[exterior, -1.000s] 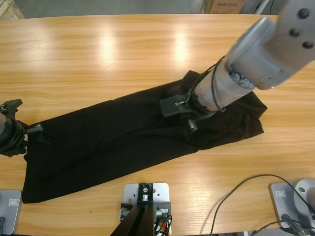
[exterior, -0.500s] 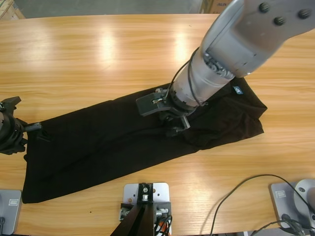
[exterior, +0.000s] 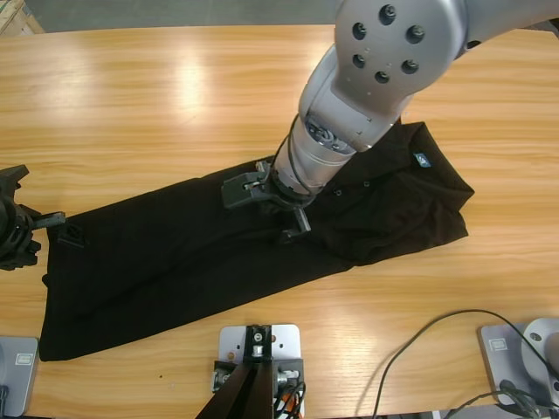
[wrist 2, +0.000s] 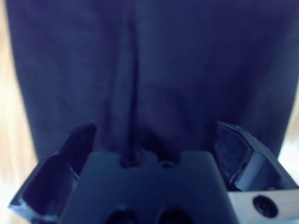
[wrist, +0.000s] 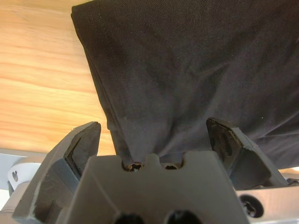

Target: Fold clothes

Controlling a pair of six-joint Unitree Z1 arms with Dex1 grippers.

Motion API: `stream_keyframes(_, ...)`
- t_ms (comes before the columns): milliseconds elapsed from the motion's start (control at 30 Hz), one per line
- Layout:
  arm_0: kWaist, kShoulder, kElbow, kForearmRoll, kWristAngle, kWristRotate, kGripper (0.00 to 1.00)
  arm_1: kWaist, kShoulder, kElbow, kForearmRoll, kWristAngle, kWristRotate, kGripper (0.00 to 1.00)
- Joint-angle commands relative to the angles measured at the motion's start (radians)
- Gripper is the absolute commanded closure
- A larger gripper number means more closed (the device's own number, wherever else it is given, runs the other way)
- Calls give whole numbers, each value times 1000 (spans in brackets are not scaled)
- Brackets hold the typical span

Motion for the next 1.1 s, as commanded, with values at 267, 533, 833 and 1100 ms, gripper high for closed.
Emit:
stream_keyframes(267,15,-13,20,11,12,15,110,5,136,-33,-5,-91,56,0)
stream_keyframes(533,33,-29,9,7,10,23,109,-77,135,-31,6,-171,111,0)
stream_keyframes(833,88,-33,-34,2,-6,64,109,-143,129,-19,32,-196,131,0)
stream_keyframes(1100,108,-87,97,-159,-226,-48,174,-257,116,-9,44,-231,140,0)
